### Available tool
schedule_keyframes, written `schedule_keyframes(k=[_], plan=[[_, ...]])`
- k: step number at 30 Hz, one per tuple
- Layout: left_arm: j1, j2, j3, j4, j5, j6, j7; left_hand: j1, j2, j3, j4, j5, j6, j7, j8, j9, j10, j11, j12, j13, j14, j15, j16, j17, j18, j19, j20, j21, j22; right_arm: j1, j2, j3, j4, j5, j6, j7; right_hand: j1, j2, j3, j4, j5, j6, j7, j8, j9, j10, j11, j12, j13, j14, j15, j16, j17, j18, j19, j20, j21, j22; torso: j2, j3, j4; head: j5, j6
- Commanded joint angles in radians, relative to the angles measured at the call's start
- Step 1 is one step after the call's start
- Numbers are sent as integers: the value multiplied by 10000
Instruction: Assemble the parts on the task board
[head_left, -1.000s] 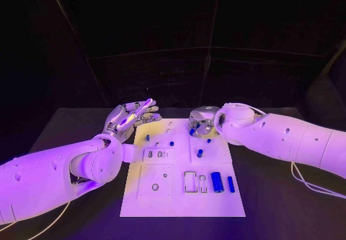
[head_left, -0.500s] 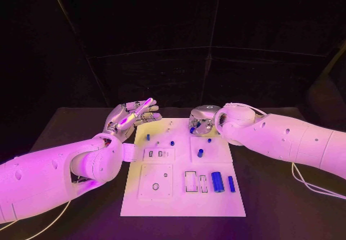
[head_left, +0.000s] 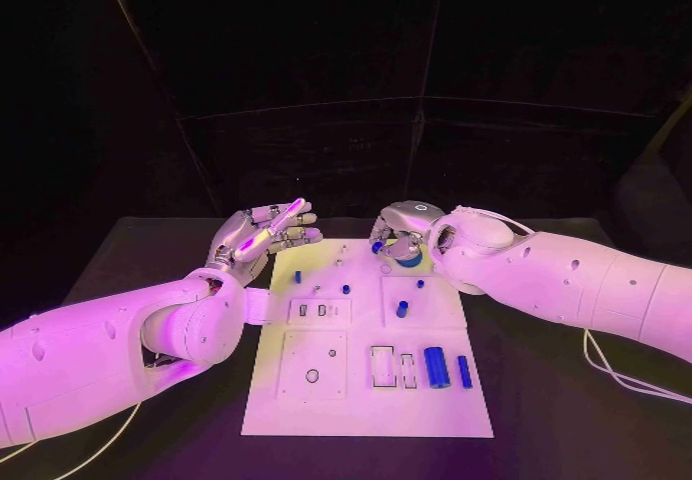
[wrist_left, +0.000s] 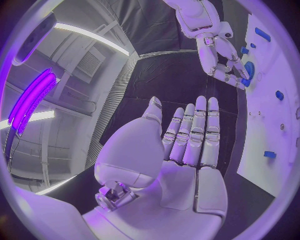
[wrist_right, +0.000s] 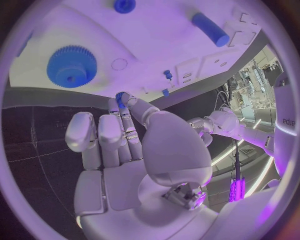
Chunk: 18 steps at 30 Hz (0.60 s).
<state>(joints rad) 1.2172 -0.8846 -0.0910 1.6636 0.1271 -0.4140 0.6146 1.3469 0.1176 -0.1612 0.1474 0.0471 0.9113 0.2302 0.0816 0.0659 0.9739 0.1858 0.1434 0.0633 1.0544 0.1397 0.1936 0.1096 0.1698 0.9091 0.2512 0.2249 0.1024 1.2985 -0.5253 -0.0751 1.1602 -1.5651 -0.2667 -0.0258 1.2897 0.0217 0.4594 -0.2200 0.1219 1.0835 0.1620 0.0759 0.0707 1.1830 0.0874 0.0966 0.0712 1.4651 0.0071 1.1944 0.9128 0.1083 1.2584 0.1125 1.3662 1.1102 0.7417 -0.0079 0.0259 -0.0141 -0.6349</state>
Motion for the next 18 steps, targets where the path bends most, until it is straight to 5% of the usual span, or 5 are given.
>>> schedule_keyframes(k=[1,18], plan=[[19,36,10,-10,-56,143,82,89,19,3,-78,53,66,81,-31,3,50,-2,24,3,71,-6,-26,12,138,55,-6,28,-16,24,253,12,-293,240,-692,170,-2,-97,84,3,-40,21,21,-19,-3,-4,45,-68,-16,127,-12,44,12,-121,65,16,53,10,16,13,13,24,20],[66,76,10,31,-56,155,80,94,20,6,-87,53,73,77,-32,3,53,-3,22,3,76,-6,-30,13,138,60,-7,25,-18,27,1463,16,-1471,338,-57,136,-90,-223,161,92,-85,-53,53,-74,-22,-93,82,-143,-35,110,21,91,5,-128,66,44,91,55,97,-4,24,34,71]])
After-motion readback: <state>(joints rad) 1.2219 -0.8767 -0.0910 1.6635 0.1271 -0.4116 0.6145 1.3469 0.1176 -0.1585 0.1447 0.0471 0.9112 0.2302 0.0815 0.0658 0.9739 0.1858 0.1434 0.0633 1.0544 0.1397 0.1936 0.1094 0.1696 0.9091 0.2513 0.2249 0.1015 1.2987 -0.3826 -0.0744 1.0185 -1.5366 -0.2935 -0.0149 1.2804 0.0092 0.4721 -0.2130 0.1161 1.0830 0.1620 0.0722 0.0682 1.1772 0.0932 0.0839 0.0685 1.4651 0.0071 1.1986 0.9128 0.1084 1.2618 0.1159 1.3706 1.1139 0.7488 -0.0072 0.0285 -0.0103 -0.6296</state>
